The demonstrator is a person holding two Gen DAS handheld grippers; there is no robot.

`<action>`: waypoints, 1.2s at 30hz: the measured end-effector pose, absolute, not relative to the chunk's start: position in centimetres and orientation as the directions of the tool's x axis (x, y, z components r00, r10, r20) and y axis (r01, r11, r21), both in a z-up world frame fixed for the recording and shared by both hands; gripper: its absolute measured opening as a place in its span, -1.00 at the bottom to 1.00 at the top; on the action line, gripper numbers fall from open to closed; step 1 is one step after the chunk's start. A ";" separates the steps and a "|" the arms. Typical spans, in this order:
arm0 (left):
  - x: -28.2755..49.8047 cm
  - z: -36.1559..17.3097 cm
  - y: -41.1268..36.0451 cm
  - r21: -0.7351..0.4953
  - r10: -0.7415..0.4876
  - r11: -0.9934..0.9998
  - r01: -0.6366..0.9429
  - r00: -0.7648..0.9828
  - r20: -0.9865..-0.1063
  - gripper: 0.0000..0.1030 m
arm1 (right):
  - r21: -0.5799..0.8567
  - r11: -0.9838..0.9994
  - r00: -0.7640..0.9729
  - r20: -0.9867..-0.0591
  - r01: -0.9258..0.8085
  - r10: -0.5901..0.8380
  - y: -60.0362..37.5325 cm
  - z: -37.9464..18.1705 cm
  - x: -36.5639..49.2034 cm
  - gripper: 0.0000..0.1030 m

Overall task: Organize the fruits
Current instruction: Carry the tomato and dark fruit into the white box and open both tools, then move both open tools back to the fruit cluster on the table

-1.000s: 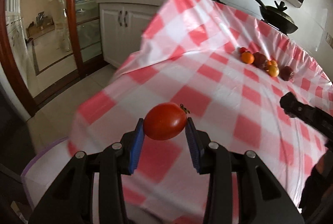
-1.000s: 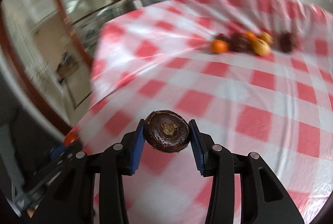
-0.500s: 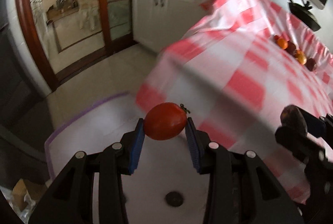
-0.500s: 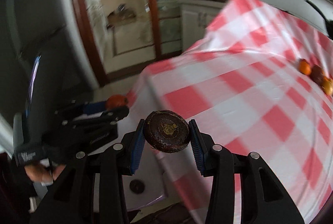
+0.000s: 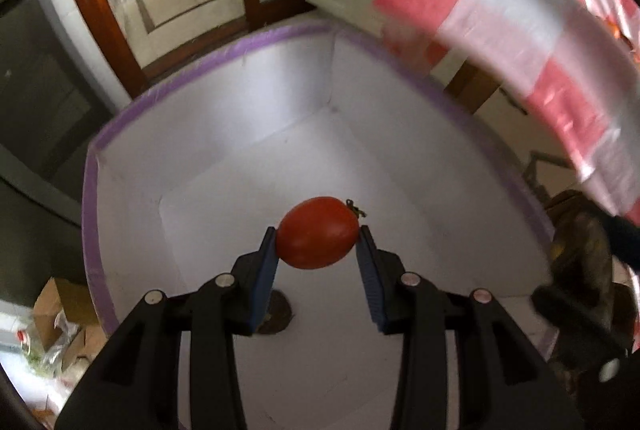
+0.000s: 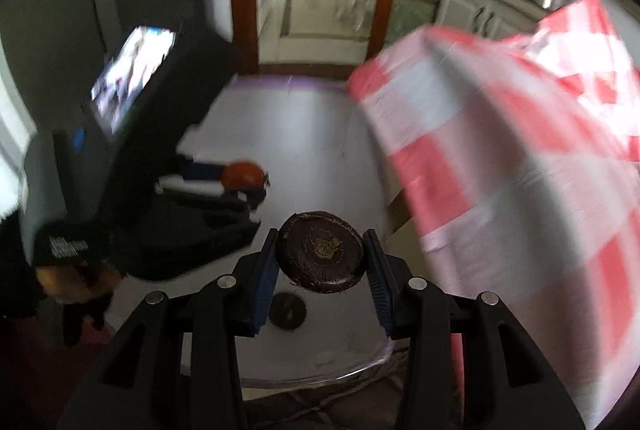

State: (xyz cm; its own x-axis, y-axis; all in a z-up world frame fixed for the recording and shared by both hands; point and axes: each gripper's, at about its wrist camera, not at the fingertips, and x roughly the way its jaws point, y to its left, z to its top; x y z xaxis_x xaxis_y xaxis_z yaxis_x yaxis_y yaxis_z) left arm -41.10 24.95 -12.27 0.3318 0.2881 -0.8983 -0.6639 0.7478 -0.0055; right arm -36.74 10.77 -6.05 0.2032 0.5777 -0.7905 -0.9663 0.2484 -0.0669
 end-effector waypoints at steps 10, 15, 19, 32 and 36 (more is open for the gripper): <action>-42.0 -15.5 26.9 0.080 0.310 0.667 -0.740 0.179 -0.934 -0.22 | -0.031 0.194 0.121 -0.874 -0.980 0.470 12.0 -11.5 -36.8 -0.18; -41.4 -16.6 27.0 0.141 0.321 0.681 -0.718 0.121 -0.939 -0.20 | -0.022 0.197 0.112 -0.883 -0.980 0.456 11.9 -12.1 -35.9 -0.18; -41.0 -17.2 27.1 0.158 0.309 0.676 -0.719 0.081 -0.948 -0.19 | -0.023 0.193 0.110 -0.883 -0.981 0.456 12.0 -11.9 -36.5 -0.17; -40.8 -16.9 26.9 0.165 0.324 0.670 -0.723 0.086 -0.942 0.59 | -0.013 0.192 0.103 -0.880 -0.981 0.464 12.6 -11.5 -36.1 0.23; -40.9 -16.8 27.3 0.151 0.317 0.658 -0.737 0.090 -0.944 0.65 | -0.006 0.195 0.098 -0.880 -0.981 0.465 12.3 -11.4 -36.0 0.26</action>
